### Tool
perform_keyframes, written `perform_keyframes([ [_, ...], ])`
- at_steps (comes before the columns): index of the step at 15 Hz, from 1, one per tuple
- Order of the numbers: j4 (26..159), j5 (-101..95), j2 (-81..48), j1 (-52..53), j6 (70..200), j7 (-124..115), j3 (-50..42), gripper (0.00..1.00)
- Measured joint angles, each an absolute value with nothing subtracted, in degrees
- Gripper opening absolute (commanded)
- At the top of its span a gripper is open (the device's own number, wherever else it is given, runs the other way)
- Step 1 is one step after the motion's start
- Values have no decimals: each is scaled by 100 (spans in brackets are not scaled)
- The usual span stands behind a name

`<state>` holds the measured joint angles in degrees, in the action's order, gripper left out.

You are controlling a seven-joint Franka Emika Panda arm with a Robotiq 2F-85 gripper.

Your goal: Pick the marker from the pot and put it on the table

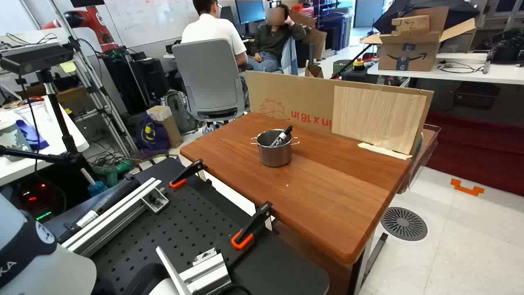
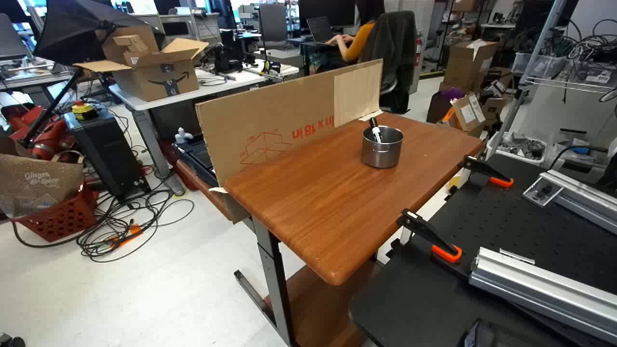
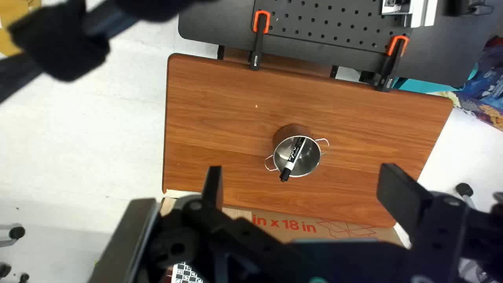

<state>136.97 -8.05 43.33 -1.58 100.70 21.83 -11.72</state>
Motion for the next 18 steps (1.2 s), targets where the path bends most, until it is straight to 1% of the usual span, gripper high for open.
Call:
perform_keyframes([
  [11, 13712, -799, 4319, -154, 10099, 2178, -1162, 100],
  [18, 13912, -291, 3757, 75, 10744, 1644, -896, 100],
])
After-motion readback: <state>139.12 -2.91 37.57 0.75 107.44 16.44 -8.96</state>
